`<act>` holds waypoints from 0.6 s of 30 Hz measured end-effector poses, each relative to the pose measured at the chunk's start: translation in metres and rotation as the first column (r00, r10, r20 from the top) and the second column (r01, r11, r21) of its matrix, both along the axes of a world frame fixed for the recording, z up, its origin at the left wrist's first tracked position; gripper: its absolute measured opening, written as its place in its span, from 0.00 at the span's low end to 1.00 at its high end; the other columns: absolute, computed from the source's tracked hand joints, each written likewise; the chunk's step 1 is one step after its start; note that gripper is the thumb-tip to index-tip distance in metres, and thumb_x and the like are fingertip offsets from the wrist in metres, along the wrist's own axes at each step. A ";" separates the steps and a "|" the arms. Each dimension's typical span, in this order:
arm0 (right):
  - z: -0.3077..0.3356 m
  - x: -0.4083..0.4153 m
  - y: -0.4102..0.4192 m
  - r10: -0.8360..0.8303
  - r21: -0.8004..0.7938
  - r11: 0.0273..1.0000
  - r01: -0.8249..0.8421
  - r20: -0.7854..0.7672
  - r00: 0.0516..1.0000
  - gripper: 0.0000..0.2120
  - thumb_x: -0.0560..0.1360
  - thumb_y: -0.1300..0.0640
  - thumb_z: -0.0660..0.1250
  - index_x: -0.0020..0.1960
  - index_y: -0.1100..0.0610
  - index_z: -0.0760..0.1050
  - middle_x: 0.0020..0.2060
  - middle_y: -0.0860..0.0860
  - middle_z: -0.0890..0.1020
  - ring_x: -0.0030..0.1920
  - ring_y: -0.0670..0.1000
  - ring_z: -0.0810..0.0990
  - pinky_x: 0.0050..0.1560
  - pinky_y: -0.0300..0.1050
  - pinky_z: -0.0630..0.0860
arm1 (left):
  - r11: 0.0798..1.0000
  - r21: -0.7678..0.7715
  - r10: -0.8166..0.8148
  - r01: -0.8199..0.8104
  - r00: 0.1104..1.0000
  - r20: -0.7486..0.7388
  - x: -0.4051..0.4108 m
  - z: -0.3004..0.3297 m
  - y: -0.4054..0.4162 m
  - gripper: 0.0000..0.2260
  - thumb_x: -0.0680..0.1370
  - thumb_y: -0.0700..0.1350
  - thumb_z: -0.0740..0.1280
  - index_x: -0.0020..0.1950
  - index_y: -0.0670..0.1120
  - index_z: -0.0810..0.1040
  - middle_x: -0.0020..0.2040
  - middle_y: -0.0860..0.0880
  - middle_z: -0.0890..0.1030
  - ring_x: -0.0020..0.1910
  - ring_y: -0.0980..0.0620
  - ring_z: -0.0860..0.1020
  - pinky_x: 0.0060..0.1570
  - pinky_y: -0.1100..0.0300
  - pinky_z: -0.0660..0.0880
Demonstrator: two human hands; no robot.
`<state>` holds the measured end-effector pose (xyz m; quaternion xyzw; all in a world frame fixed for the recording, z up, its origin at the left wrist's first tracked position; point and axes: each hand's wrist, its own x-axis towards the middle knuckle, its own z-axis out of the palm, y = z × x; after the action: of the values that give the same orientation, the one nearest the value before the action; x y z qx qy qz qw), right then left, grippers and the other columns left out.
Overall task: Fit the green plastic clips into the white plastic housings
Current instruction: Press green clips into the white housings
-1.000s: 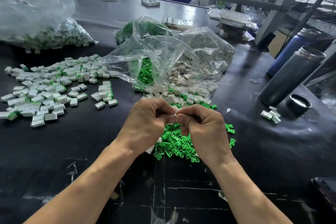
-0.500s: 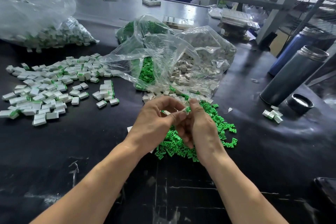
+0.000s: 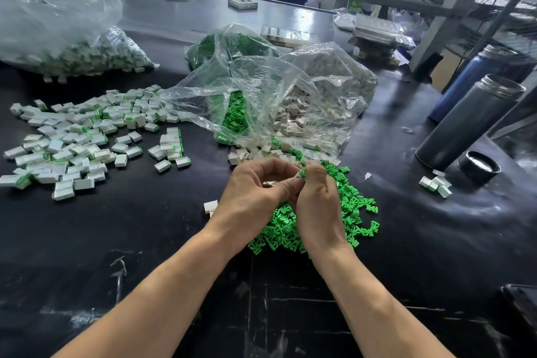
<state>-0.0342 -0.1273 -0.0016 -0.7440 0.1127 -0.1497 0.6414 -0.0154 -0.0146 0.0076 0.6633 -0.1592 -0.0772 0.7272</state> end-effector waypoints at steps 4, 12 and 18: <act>-0.001 0.002 0.003 -0.058 -0.056 0.997 0.061 0.038 0.998 0.27 0.79 0.43 0.49 0.47 0.52 0.86 0.40 0.49 0.87 0.45 0.49 0.85 0.49 0.50 0.82 | 0.999 -0.022 0.024 -0.025 1.000 -0.015 0.001 -0.001 0.000 0.01 0.76 0.38 0.74 0.48 0.42 0.85 0.48 0.43 0.87 0.49 0.42 0.85 0.51 0.54 0.82; -0.001 0.000 0.003 0.004 0.068 0.998 -0.007 0.038 0.999 0.22 0.79 0.40 0.52 0.40 0.36 0.84 0.35 0.41 0.86 0.39 0.39 0.83 0.39 0.35 0.77 | 0.999 0.043 0.010 -0.011 1.000 0.020 0.004 -0.001 0.003 0.02 0.76 0.40 0.75 0.47 0.45 0.85 0.47 0.47 0.87 0.45 0.50 0.85 0.51 0.53 0.81; 0.000 -0.001 0.002 0.030 0.050 0.998 -0.032 0.050 0.998 0.22 0.79 0.41 0.51 0.39 0.29 0.82 0.39 0.35 0.86 0.44 0.36 0.84 0.47 0.37 0.79 | 0.995 0.095 0.021 -0.025 0.999 0.041 0.003 -0.001 0.000 0.03 0.76 0.43 0.77 0.48 0.46 0.85 0.43 0.49 0.86 0.42 0.52 0.84 0.49 0.53 0.81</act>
<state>-0.0354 -0.1256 -0.0016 -0.7252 0.0892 -0.1551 0.6649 -0.0129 -0.0144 0.0065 0.7003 -0.1622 -0.0632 0.6923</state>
